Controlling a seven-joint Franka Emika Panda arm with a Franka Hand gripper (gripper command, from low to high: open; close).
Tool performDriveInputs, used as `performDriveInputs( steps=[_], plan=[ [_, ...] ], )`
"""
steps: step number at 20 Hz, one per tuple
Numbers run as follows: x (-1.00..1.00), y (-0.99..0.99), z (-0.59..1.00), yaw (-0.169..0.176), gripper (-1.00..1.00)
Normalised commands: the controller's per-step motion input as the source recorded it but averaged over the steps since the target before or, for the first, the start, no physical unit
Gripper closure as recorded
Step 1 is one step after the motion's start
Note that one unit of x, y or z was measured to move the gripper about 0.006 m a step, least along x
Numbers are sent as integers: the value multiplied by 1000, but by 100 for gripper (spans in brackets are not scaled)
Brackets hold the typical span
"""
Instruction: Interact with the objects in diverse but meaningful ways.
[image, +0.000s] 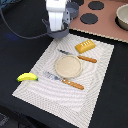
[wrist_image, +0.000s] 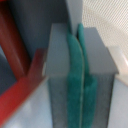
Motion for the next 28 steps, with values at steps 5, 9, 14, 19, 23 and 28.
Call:
performDriveInputs(
  steps=[5,9,14,19,23,28],
  plan=[
    [950,-8,705,0,100],
    [941,74,361,0,100],
    [765,390,61,9,100],
    [661,525,217,14,100],
    [497,659,445,16,100],
    [599,645,744,2,100]
  ],
)
